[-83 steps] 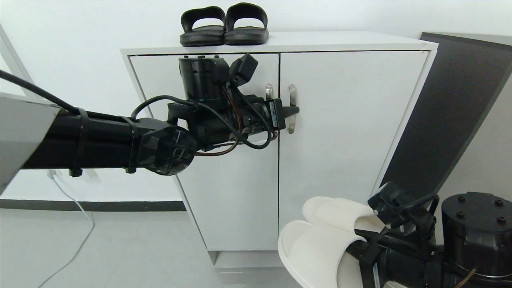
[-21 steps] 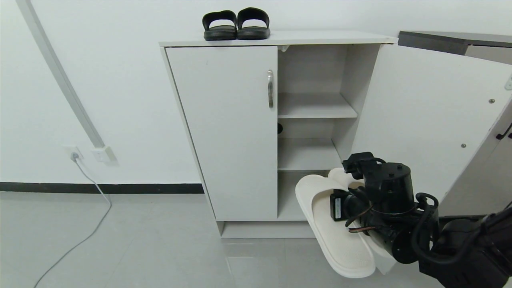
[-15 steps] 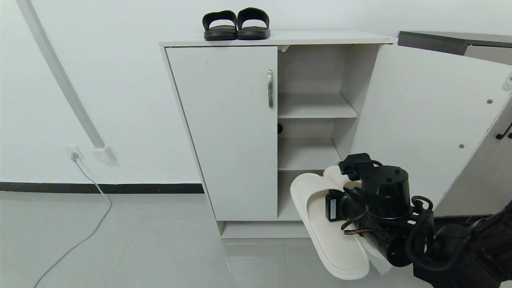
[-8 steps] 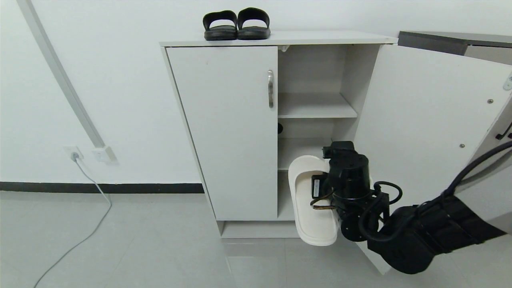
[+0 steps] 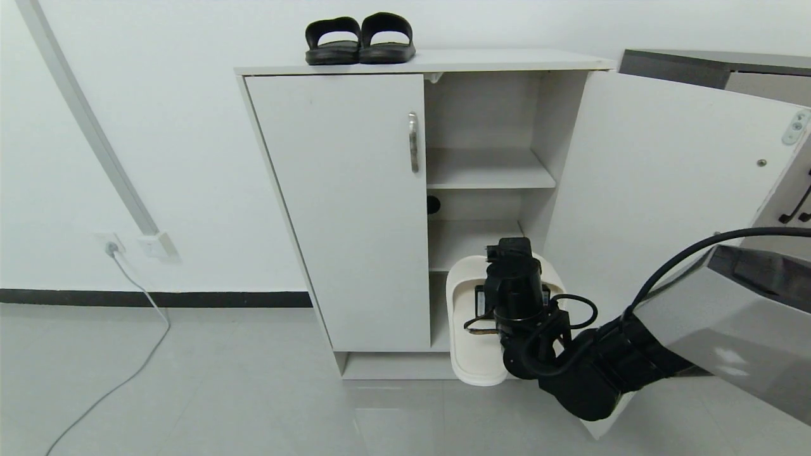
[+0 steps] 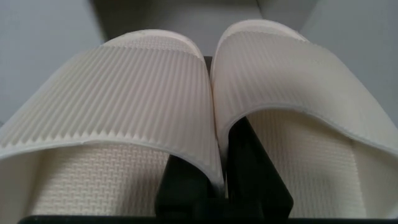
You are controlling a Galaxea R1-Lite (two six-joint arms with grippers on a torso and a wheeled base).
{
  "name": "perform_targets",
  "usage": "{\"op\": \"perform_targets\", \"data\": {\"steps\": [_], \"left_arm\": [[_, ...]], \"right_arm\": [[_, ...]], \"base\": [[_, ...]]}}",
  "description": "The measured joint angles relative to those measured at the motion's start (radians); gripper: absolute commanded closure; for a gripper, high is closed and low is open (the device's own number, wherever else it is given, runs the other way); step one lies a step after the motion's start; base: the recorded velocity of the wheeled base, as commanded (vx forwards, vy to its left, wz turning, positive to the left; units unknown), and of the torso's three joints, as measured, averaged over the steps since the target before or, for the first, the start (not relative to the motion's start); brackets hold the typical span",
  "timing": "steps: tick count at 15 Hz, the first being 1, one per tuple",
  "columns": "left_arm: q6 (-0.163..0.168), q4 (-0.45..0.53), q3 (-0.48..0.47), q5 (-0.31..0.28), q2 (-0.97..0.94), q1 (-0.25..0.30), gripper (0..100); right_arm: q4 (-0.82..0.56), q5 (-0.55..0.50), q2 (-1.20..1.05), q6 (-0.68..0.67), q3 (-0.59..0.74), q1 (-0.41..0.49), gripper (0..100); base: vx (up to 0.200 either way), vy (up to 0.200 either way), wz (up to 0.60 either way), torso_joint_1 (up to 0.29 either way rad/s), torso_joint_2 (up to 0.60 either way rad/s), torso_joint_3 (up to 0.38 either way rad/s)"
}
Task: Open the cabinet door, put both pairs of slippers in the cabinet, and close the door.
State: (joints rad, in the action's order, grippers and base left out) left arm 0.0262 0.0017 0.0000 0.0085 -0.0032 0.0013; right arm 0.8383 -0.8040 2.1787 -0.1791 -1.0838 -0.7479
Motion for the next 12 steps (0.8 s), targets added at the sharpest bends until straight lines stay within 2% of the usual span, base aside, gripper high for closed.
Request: {"op": "perform_targets", "data": {"steps": [12], "left_arm": [[0.000, 0.000, 0.000, 0.001, 0.001, -0.002, 100]], "right_arm": [[0.052, 0.005, 0.051, -0.002, 0.005, -0.039, 100]], "base": [[0.000, 0.000, 0.00, 0.000, 0.00, 0.000]]}}
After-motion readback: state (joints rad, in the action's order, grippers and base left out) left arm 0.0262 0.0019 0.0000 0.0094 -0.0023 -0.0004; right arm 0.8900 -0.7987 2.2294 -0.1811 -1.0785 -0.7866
